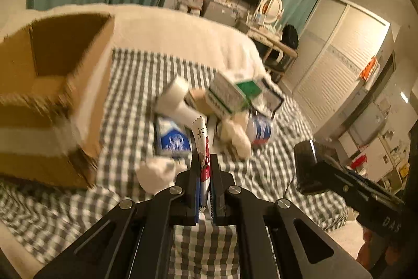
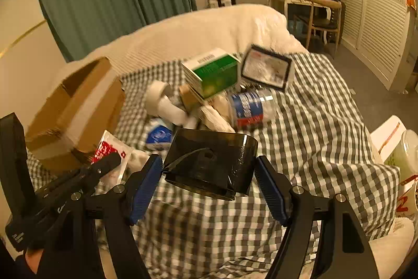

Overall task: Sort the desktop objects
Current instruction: 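Carry both items to the cardboard box and open both grippers inside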

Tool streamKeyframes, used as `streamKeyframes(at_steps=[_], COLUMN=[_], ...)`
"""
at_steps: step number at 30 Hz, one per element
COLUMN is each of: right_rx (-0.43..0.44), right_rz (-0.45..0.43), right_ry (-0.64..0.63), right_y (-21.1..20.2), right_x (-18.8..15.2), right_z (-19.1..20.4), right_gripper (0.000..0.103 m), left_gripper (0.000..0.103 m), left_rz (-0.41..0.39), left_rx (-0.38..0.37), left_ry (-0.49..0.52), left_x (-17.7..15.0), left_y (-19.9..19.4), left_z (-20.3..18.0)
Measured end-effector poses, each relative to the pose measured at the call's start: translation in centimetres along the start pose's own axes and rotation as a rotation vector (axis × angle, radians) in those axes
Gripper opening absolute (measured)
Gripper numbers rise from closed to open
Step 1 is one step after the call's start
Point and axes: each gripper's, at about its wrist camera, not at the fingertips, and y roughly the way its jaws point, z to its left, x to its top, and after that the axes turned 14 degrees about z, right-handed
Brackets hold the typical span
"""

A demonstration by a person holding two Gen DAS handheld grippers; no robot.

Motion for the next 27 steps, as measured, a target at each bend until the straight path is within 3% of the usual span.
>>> streamKeyframes(at_steps=[5, 11, 18, 22, 27], right_rx=[0.008, 0.079, 0.180, 0.256, 0.272], right_rz=[-0.033, -0.062, -0.090, -0.063, -0.034], right_ry=[-0.042, -0.092, -0.206, -0.253, -0.327], right_y=[-1.7, -3.6, -4.3, -2.9, -0.1], right_x=[0.6, 2.9, 6.9, 9.3, 11.6], right_z=[1.9, 5.9, 13.4, 17.7, 22.7], right_gripper=[0.073, 0.072, 0.073, 0.073, 0.072], left_gripper=[0.006, 0.006, 0.006, 0.006, 0.006], left_rz=[-0.077, -0.172, -0.277, -0.280, -0.236], left_rx=[0.014, 0.031, 0.111, 0.173, 0.155], left_ry=[-0.007, -0.045, -0.203, -0.273, -0.301], left_x=[1.5, 4.2, 7.5, 8.1, 7.7], left_y=[-3.0, -7.6, -11.9, -11.9, -9.4], left_z=[0.7, 2.9, 9.9, 14.2, 18.1])
